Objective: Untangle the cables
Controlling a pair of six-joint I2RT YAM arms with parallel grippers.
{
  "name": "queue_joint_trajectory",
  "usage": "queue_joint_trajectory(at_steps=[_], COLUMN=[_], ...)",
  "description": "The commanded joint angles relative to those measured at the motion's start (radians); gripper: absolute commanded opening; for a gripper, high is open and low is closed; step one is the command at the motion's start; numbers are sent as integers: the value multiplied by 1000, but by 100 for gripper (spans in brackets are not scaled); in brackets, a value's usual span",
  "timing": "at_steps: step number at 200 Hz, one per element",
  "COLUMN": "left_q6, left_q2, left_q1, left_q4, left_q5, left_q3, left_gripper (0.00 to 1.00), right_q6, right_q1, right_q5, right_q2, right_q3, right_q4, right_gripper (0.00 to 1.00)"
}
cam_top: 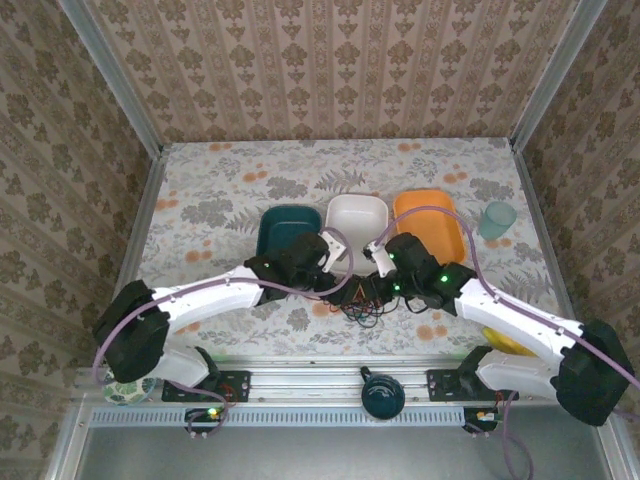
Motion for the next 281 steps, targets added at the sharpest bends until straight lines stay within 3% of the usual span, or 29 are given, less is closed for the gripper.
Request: queue_joint_trajectory(at_steps=[1,44,109,153,181,231,281], left_q6=[47,47,46,58,21,-29,-69], left_q2=[57,138,179,253,292,301,304], left_q1=[-12,-16,-53,-110,-135,-139,-139], left_q4=[25,27,20,-56,-97,-146,-150], left_q5=[29,2,-77,-230,-365,-466,-469], left_q3=[58,95,94,155,181,184,156], left_gripper=[100,91,88,86,86,86,86], right_q6=[33,143,354,414,421,360,189], right_q1=[-9,-62,-76,-76,-76,-80,-142], right_q5=[-2,70,344,533,663,853,843], right_q2=[-58,-167,-325,-356,-339,-303,-300], right_q3=[17,1,18,88,152,201,281], right_q4=[43,77,132,148,124,183,236], right_gripper=[0,0,0,0,0,0,0])
